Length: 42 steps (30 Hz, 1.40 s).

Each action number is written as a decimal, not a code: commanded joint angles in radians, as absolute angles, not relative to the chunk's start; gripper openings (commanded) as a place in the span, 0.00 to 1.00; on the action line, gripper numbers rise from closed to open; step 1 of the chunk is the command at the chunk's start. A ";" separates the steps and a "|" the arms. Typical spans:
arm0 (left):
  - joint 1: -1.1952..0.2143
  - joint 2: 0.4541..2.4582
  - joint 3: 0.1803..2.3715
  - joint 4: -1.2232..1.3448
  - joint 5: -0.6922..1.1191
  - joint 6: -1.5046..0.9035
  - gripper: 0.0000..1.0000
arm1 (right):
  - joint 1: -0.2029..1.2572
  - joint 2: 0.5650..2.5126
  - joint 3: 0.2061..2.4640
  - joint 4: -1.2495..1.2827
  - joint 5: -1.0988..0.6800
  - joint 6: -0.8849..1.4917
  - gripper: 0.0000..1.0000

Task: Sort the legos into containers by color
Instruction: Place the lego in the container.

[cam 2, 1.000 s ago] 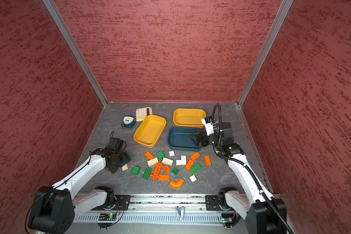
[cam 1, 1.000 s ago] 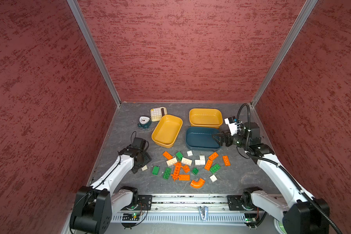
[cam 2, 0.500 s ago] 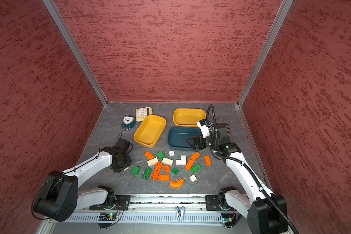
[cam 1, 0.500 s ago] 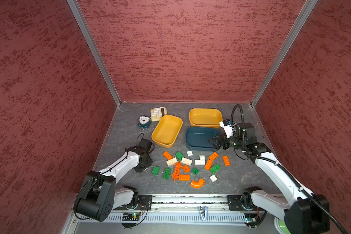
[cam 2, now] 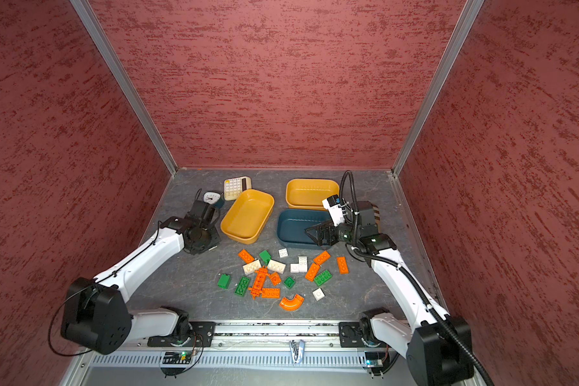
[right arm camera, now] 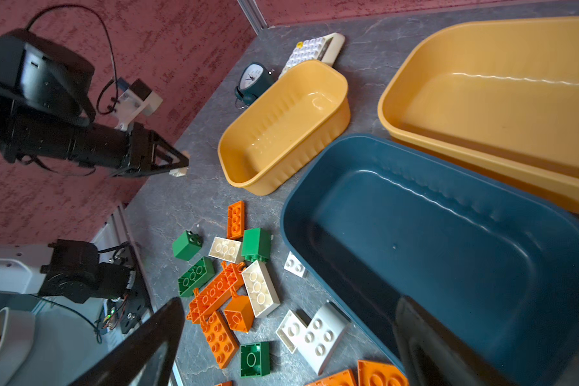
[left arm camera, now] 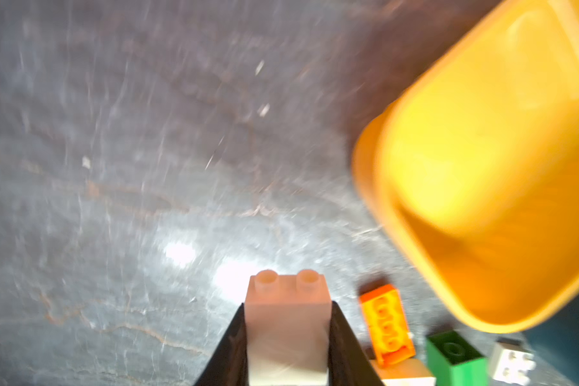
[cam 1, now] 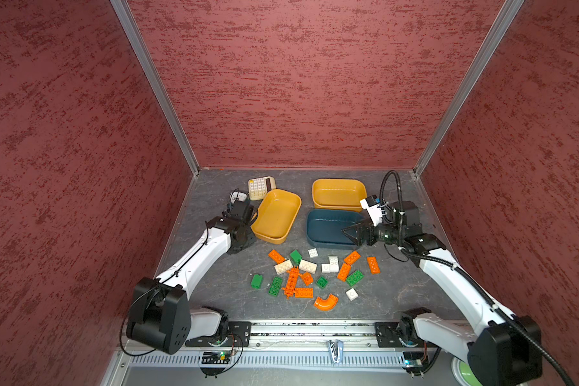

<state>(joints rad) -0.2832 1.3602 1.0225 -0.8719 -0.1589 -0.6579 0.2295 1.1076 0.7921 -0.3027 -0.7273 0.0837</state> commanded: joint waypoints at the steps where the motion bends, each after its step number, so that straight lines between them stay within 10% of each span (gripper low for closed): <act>1: -0.297 1.457 1.151 -0.871 -0.147 -0.525 0.28 | 0.241 1.127 0.827 -0.213 -0.827 0.115 0.99; 20: -0.347 2.177 1.868 -0.789 -0.071 -0.068 0.31 | 0.294 1.166 0.807 -0.110 -0.737 0.153 0.99; 24: -0.340 2.230 1.927 -0.820 -0.083 -0.037 0.45 | 0.295 1.167 0.800 -0.123 -0.723 0.145 0.99; 27: -0.344 2.210 1.934 -0.847 -0.060 -0.038 0.67 | 0.295 1.172 0.806 -0.140 -0.715 0.132 0.99; 42: -0.446 1.688 1.353 -0.959 -0.063 -0.329 0.71 | 0.304 1.204 0.815 -0.142 -0.774 0.120 0.99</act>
<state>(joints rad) -0.4294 1.7542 1.4590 -0.9146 -0.0544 -0.2222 0.2932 1.1992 0.7940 -0.1528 -0.7425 0.1486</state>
